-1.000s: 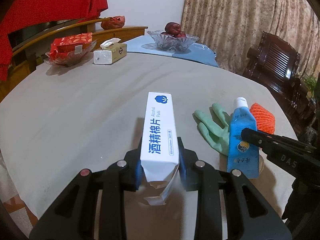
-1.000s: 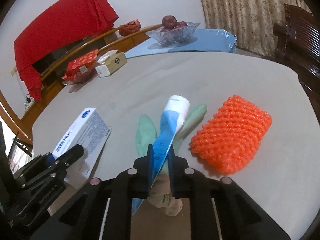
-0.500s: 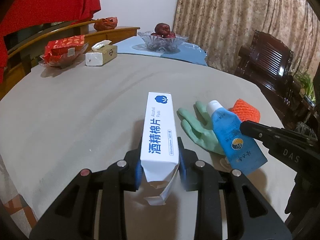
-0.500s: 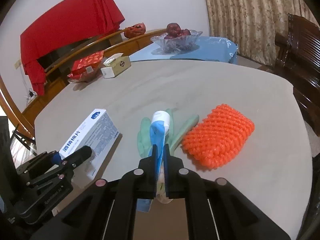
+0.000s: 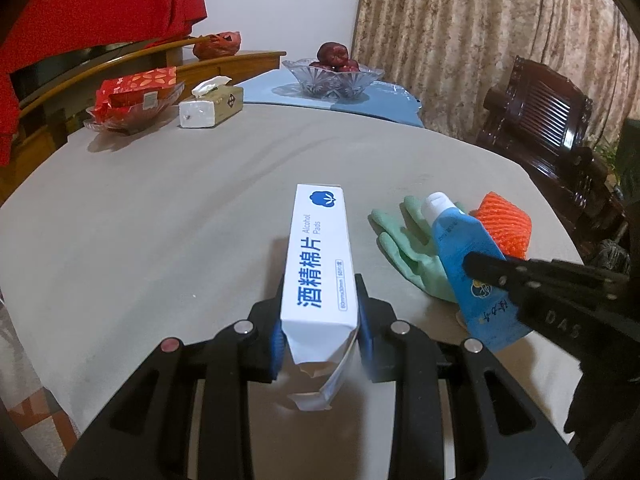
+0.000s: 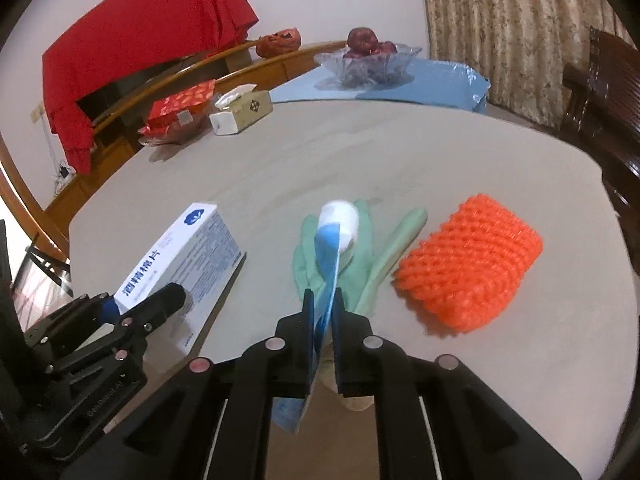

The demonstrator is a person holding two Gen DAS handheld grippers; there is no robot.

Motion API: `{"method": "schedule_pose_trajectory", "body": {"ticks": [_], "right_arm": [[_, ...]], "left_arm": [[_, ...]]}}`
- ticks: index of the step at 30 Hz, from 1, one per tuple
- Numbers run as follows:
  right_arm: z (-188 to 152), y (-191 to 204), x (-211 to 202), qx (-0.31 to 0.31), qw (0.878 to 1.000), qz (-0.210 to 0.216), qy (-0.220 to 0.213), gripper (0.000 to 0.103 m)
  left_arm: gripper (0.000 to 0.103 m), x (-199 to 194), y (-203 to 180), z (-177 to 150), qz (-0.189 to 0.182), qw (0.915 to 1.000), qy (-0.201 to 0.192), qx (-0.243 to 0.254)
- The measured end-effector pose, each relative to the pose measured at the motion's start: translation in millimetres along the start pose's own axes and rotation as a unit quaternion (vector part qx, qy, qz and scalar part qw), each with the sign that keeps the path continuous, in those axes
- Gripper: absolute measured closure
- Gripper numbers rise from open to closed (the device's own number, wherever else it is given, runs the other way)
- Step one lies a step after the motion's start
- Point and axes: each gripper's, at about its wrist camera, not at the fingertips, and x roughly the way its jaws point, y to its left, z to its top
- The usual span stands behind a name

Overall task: Collect trash
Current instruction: 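Lift the toothpaste tube with the right tool while the left tool carries the box toward the bin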

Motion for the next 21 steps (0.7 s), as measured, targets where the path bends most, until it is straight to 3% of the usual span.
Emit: {"method": "schedule_pose_trajectory", "body": {"ticks": [6, 11, 21], "right_arm": [[-1.2, -2.0, -1.8, 0.004, 1.0, 0.008, -0.011, 0.101], [0.9, 1.7, -16.7, 0.003, 1.0, 0.017, -0.024, 0.101], [-1.7, -15.7, -80.8, 0.023, 0.997, 0.003, -0.068, 0.101]], "left_arm": [[0.075, -0.5, 0.2, -0.5, 0.001, 1.0, 0.001, 0.0], [0.075, -5.3, -3.6, 1.7, 0.001, 1.0, -0.003, 0.008], [0.075, -34.4, -34.2, 8.7, -0.019, 0.9994, -0.018, 0.022]]}}
